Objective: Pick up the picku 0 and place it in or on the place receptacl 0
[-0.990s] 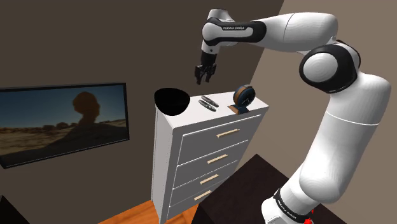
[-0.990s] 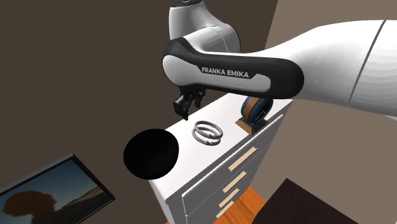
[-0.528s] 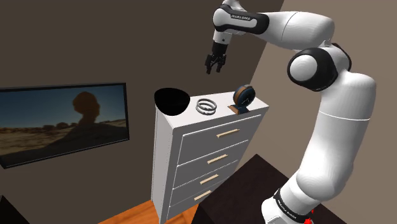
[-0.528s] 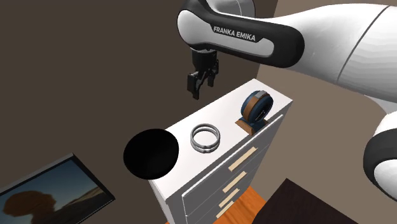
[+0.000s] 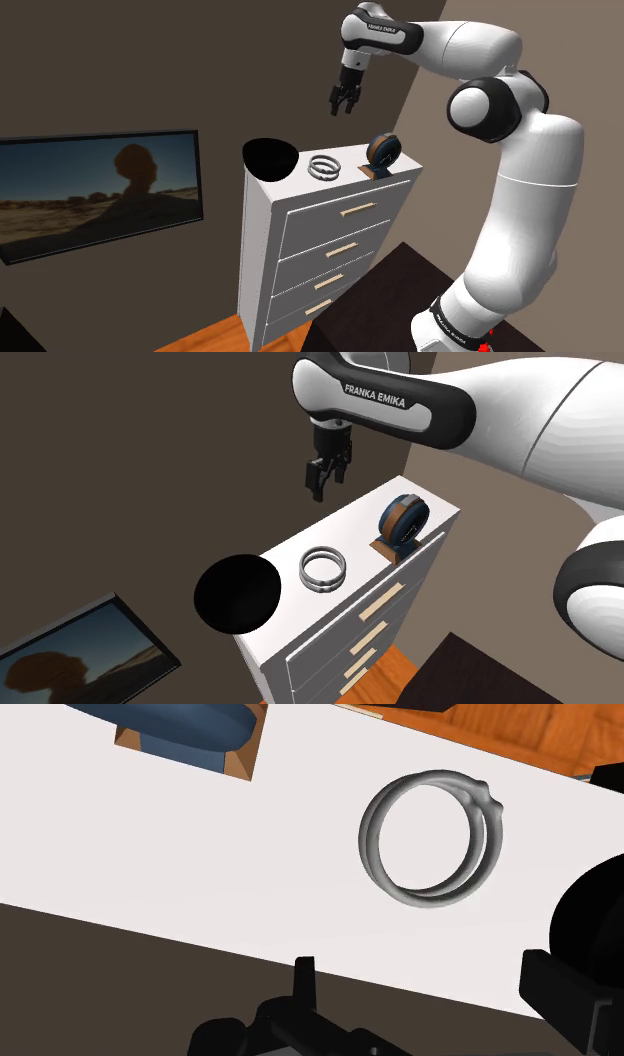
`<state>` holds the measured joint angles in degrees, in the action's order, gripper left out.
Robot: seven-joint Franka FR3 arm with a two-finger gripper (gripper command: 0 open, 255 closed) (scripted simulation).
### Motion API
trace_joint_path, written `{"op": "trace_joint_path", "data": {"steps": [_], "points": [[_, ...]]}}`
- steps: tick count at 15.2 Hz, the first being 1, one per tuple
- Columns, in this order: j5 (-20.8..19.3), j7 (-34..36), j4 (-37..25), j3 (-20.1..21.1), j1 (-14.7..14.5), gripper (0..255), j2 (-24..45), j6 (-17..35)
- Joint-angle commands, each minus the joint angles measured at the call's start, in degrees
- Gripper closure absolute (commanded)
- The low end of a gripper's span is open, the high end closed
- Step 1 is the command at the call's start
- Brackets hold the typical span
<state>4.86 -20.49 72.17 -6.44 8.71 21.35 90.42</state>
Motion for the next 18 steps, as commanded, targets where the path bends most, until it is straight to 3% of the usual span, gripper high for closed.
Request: {"op": "trace_joint_path", "data": {"steps": [1, 9, 10, 18], "points": [[-0.06, 0.11, 2.08, -0.02, -0.08, 0, 0.04, 1.65], [-0.07, 0.1, 2.7, -0.03, -0.12, 0, -0.08, 2.15], [-0.07, 0.08, 2.83, -0.04, -0.11, 255, -0.15, 2.2], [-0.08, 0.11, 2.92, -0.03, -0.14, 255, -0.14, 2.3]]}}
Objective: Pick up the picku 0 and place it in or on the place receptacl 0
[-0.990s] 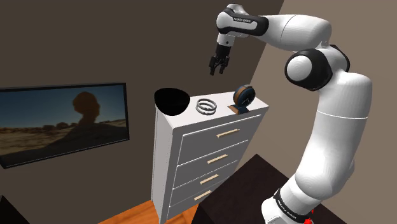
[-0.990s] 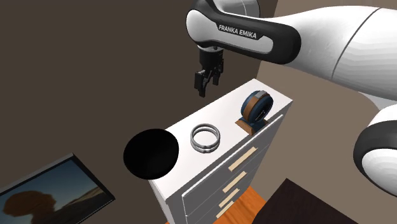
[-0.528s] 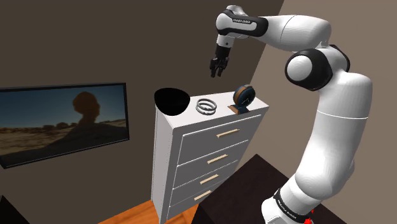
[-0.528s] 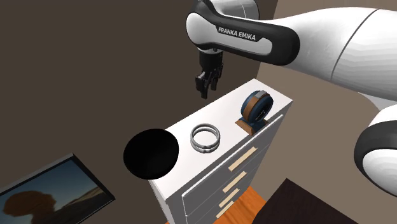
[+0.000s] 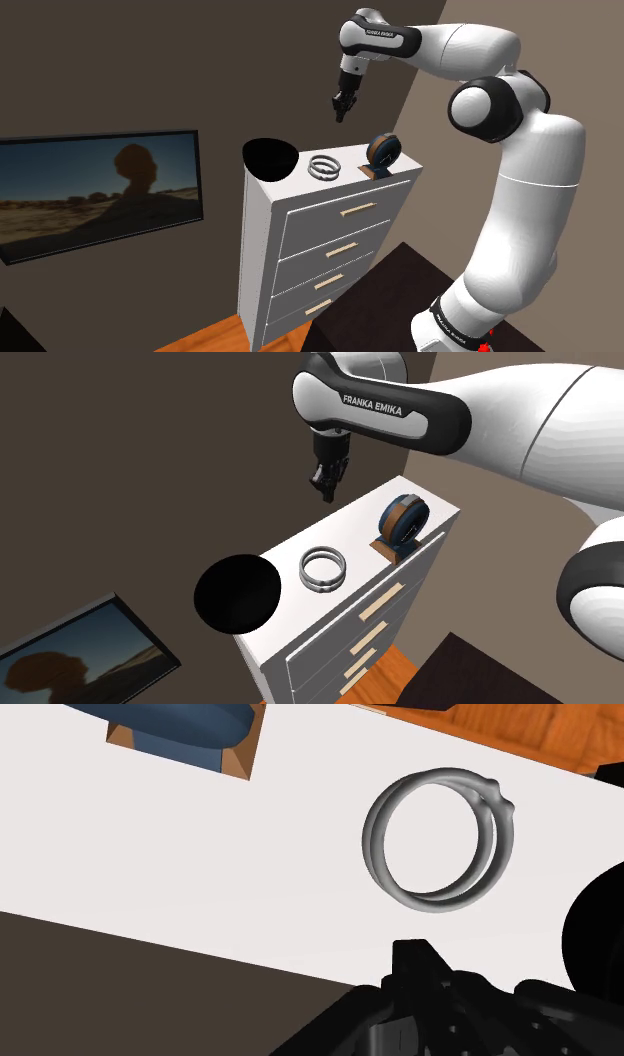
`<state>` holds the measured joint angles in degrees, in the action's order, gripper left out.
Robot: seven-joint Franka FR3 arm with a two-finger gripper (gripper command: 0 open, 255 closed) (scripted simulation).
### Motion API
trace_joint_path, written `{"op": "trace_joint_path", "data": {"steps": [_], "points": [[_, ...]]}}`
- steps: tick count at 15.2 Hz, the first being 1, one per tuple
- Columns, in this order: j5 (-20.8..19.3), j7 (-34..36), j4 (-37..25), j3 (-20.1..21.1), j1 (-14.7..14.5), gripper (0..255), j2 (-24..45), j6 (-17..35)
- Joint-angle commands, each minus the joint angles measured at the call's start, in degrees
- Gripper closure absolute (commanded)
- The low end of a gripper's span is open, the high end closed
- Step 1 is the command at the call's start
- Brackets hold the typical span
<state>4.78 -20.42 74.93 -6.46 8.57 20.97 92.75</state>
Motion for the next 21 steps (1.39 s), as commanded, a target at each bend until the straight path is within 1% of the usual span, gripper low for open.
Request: {"op": "trace_joint_path", "data": {"steps": [1, 2, 4, 7, 12, 20, 21], "points": [[0.0, 0.0, 0.0, 0.0, 0.0, 255, 0.0, 0.0], [0.0, 0.0, 0.0, 0.0, 0.0, 0, 0.0, 0.0], [-0.33, 0.11, 7.09, 0.03, -0.49, 0, -2.38, 4.7], [-0.69, 0.31, 16.1, 0.11, -1.05, 0, -4.89, 11.16], [-1.03, 0.64, 28.26, 0.31, -1.72, 0, -7.04, 21.12], [-0.67, 0.4, 31.97, 0.47, -1.79, 0, -5.24, 26.61], [-0.67, 0.4, 31.98, 0.47, -1.79, 0, -5.25, 26.61]]}}
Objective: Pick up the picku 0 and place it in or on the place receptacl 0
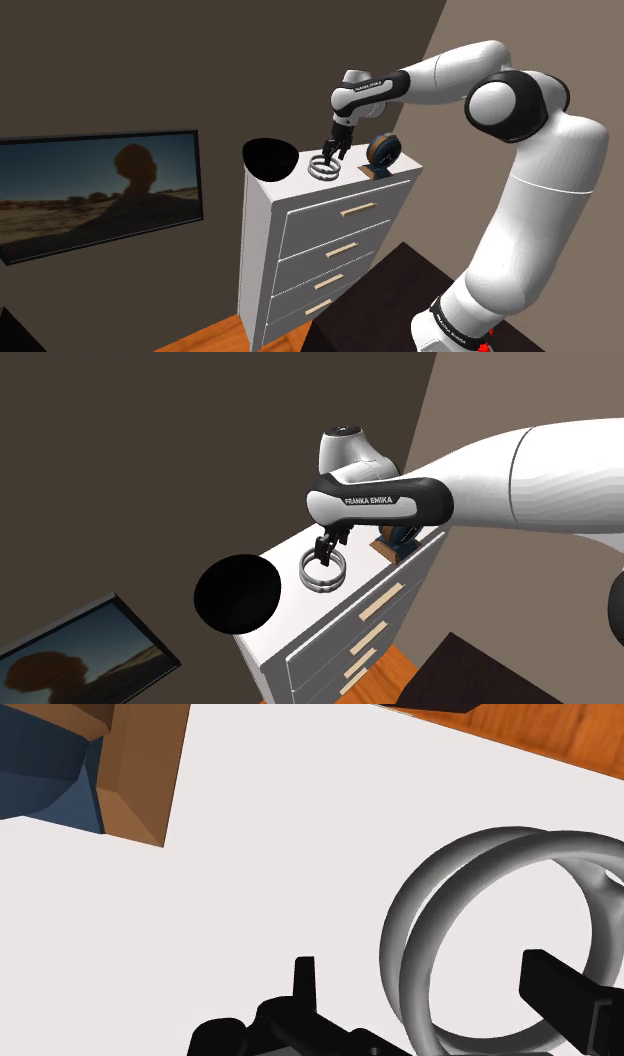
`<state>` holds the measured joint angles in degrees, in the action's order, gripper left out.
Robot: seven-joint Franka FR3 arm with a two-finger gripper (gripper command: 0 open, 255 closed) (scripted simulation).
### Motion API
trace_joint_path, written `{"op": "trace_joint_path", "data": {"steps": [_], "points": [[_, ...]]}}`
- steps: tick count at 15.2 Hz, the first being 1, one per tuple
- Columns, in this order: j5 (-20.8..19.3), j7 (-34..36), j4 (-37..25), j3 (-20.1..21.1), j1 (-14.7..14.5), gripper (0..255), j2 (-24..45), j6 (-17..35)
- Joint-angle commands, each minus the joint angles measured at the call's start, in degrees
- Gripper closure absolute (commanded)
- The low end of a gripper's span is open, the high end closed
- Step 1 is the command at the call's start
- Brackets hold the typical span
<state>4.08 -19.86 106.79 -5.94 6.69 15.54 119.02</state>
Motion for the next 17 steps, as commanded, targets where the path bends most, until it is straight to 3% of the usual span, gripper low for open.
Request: {"op": "trace_joint_path", "data": {"steps": [1, 7, 8, 17], "points": [[0.04, -0.16, 0.12, -0.05, 0.1, 0, 0.19, 0.34], [0.04, -0.16, 0.11, -0.04, 0.09, 0, 0.19, 0.33], [0.04, -0.16, 0.11, -0.04, 0.09, 255, 0.19, 0.33], [0.04, -0.16, 0.11, -0.04, 0.1, 255, 0.19, 0.34]]}}
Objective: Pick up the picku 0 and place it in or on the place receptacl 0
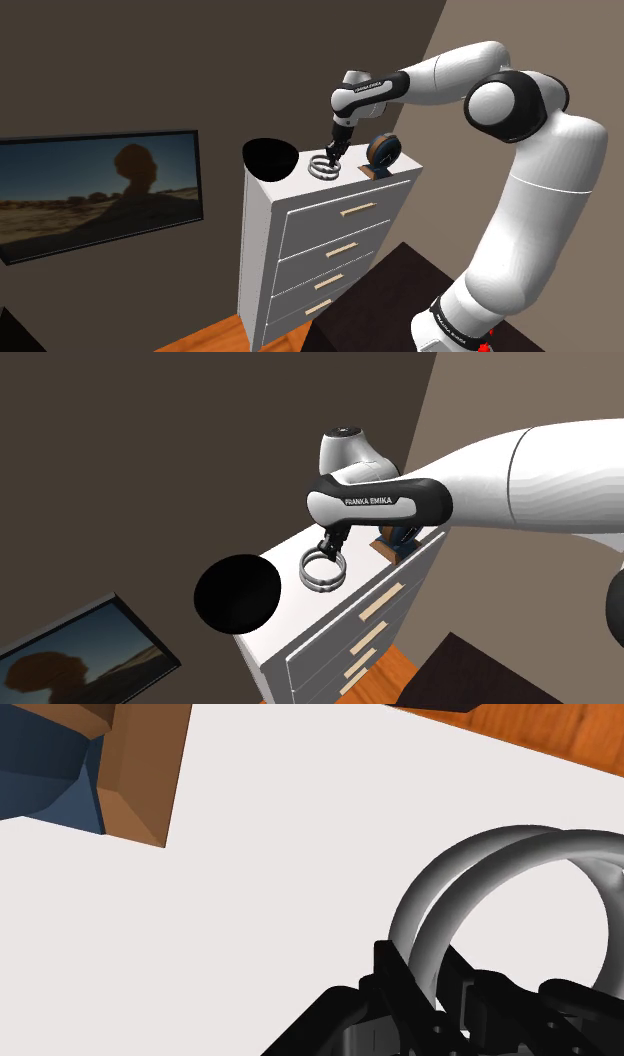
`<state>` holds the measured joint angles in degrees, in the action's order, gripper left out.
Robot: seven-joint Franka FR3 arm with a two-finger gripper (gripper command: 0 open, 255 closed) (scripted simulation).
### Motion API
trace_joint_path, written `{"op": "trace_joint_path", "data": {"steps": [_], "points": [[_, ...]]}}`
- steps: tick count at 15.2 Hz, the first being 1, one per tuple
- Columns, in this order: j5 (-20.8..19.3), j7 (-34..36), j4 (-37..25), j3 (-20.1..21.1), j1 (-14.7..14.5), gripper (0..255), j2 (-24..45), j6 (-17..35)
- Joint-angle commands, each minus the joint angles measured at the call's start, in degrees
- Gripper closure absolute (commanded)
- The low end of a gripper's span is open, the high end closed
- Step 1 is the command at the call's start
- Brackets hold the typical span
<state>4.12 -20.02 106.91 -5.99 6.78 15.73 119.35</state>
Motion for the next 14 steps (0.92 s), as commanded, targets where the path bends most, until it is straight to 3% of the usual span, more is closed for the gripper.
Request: {"op": "trace_joint_path", "data": {"steps": [1, 14], "points": [[-0.06, 0.05, -0.35, -0.02, -0.01, 255, -0.34, -0.67], [-0.66, 0.67, -6.15, -0.18, -0.06, 255, -3.6, -9.7]]}}
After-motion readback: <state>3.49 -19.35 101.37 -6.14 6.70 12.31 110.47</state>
